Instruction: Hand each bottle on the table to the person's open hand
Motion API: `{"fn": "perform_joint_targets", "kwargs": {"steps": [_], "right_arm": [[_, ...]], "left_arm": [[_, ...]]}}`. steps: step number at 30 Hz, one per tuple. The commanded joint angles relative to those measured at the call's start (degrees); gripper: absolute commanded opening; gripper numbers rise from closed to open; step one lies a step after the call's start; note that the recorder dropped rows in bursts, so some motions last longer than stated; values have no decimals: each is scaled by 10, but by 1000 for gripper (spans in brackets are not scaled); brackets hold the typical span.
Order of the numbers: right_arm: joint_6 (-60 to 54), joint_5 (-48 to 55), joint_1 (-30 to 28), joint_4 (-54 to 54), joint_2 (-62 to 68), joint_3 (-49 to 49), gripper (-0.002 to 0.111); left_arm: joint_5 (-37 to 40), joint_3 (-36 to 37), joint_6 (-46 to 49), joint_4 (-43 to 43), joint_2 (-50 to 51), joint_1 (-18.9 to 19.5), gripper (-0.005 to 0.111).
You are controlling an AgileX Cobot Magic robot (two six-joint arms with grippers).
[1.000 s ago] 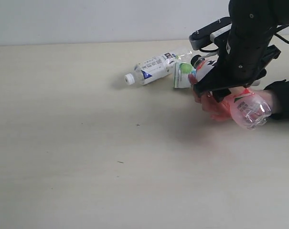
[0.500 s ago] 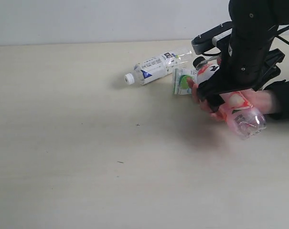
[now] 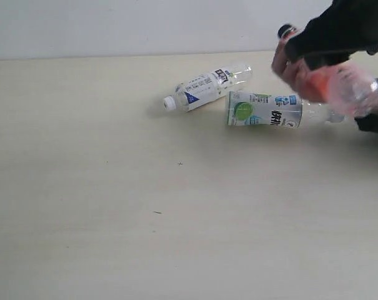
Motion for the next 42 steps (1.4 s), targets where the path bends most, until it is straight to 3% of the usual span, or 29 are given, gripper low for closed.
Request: {"fn": "perform_joint_targets", "kwargs": {"steps": [1,10,18,42], "right_arm": [[-16,-61,0,33,-105,32,1],[-17,-236,0,43,-319,254,1],[-17,-291,0,43,-453,412,1],[-17,-318,24,46,-540,447,1]], "left_arm": [[-2,1,2,1,-4,-3,0],[-2,1,2,1,-4,-3,0],[-2,1,2,1,-4,-3,0],[-2,1,2,1,-4,-2,0]]}}
